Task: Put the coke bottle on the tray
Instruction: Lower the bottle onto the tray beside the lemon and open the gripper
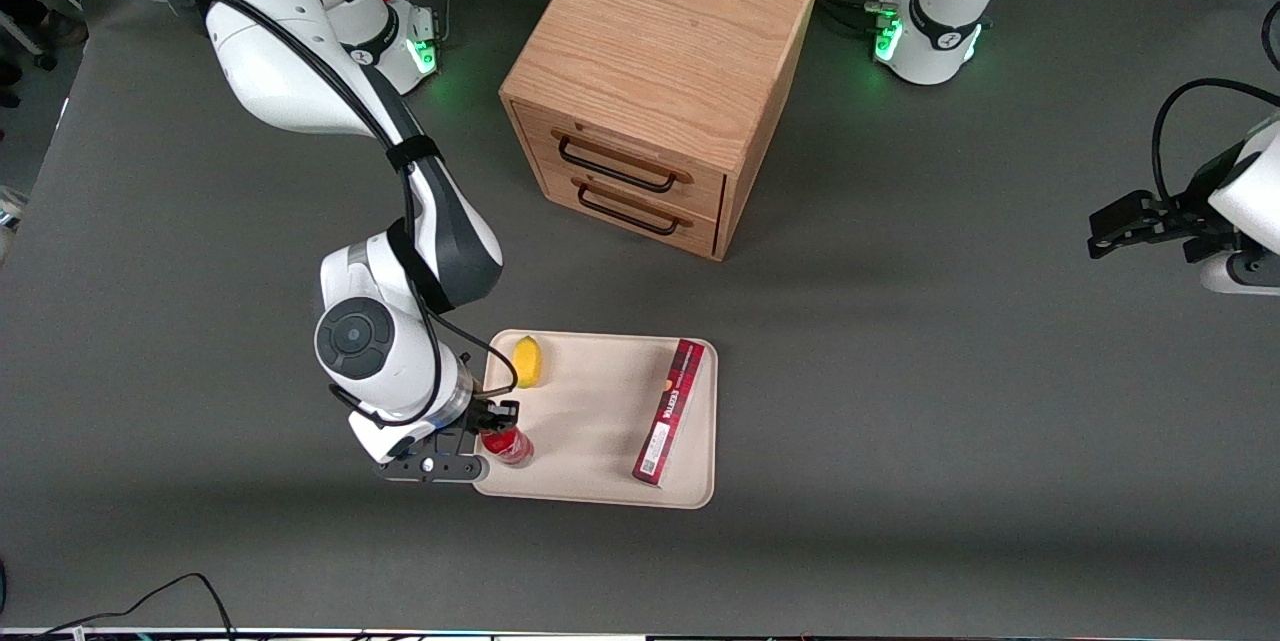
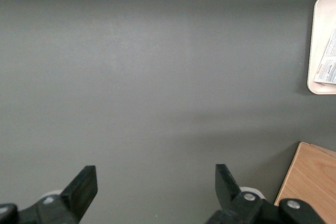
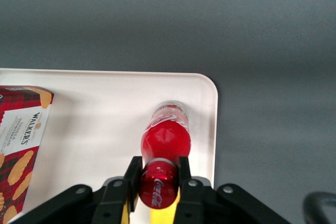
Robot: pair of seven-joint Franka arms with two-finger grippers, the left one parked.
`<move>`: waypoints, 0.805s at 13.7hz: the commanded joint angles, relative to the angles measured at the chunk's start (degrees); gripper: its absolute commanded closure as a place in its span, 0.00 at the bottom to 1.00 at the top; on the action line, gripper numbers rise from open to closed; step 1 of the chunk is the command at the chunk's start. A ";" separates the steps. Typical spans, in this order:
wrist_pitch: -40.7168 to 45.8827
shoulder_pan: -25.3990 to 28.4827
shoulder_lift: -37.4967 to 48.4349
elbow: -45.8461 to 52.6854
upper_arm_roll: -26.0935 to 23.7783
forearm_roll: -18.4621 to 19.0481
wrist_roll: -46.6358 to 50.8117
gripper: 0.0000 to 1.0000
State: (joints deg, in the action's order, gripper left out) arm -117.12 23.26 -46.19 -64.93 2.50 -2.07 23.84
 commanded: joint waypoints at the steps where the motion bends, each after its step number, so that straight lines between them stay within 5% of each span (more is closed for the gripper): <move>1: 0.13 0.56 -1.01 2.08 0.66 -0.57 0.60 0.00; 5: 5.82 -0.14 3.28 2.87 1.19 1.09 0.33 0.00; 7: 12.32 -1.63 9.24 2.70 0.93 5.38 -0.71 0.00; 11: 23.24 -8.74 23.82 -3.25 0.48 6.03 -14.49 0.00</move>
State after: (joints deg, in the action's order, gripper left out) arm -96.62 18.22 -31.30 -60.81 3.71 3.39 15.61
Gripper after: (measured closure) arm 0.000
